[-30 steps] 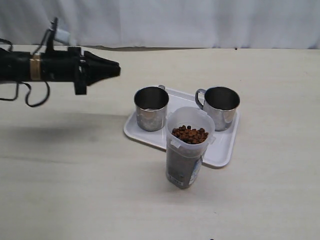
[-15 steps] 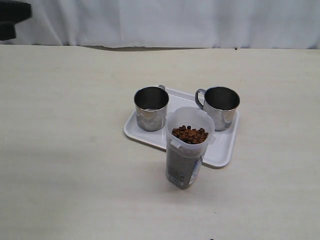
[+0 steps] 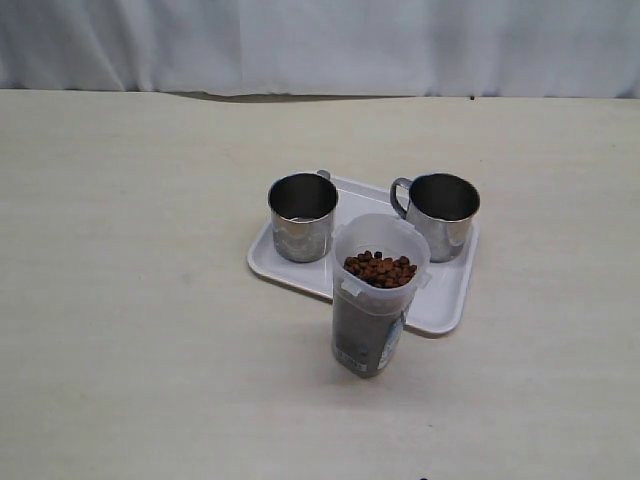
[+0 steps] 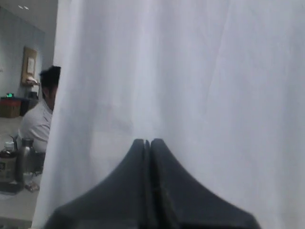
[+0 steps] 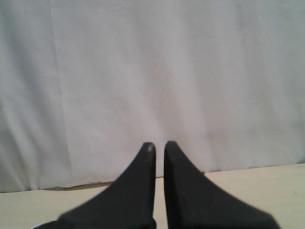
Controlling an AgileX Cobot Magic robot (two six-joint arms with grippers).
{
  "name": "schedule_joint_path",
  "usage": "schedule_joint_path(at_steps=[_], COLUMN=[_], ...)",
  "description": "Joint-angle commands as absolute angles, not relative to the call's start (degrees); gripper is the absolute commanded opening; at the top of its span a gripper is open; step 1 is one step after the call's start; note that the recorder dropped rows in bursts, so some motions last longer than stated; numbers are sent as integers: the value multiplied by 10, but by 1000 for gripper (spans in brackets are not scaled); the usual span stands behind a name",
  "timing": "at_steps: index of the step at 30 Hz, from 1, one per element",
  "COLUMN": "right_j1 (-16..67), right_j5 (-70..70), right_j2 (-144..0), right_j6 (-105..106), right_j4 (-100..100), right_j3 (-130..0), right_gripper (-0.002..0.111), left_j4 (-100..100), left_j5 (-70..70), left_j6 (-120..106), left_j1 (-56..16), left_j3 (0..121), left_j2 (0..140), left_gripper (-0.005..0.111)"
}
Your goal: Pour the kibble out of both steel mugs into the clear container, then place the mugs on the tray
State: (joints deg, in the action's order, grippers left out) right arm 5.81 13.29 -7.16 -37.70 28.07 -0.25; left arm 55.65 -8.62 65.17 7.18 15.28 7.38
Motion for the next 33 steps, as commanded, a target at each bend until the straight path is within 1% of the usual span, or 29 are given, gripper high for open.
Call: schedule_joint_path(at_steps=[1, 4, 14, 16, 19, 25, 26, 28, 29, 31, 33], right_j1=[54, 54, 54, 54, 54, 54, 54, 54, 54, 54, 54], right_j5=[133, 133, 133, 133, 133, 133, 133, 133, 133, 133, 133], right_j2=[-70, -68, -68, -68, -68, -68, -68, -68, -68, -68, -68], right_j6=[-382, -382, -382, -382, -382, -382, -382, -382, -382, -382, -382], right_j4=[279, 279, 279, 279, 279, 279, 279, 279, 279, 279, 279], right_j3=[0, 0, 0, 0, 0, 0, 0, 0, 0, 0, 0], right_gripper=[5, 5, 5, 5, 5, 5, 5, 5, 5, 5, 5], left_j4=[526, 532, 533, 533, 533, 531, 487, 278, 143, -62, -151], left_j5=[-56, -78, -76, -68, -21, -16, -16, -7, 11, 69, 84], left_j6=[667, 693, 698, 698, 698, 693, 650, 452, 290, 32, -64], left_j1=[66, 66, 66, 67, 66, 66, 66, 66, 66, 66, 66], left_j3=[119, 103, 0, 0, 0, 0, 0, 0, 0, 0, 0], left_j2=[0, 0, 0, 0, 0, 0, 0, 0, 0, 0, 0], left_gripper=[0, 0, 0, 0, 0, 0, 0, 0, 0, 0, 0])
